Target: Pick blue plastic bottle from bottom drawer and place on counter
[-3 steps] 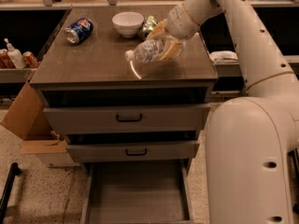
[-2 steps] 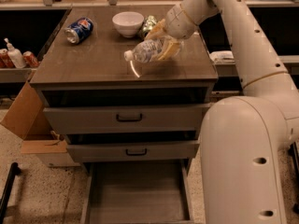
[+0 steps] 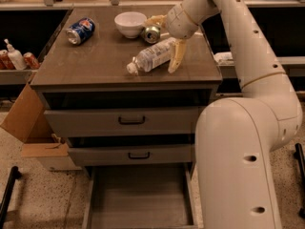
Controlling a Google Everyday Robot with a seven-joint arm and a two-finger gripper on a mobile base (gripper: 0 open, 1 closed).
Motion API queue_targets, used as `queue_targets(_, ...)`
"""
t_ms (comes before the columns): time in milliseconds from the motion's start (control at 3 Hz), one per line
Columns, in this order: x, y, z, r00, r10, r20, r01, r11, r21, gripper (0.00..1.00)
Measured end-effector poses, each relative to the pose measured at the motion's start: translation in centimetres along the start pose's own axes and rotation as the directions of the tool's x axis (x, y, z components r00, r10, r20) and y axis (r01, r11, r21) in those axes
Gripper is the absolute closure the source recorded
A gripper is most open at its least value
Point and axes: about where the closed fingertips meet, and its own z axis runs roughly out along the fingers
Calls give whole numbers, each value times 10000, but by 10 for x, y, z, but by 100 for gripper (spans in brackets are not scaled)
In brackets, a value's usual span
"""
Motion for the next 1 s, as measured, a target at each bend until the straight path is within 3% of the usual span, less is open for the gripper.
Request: queue_targets(1000,1,-5,-2,10000,-27,-34,27,10000,90,0)
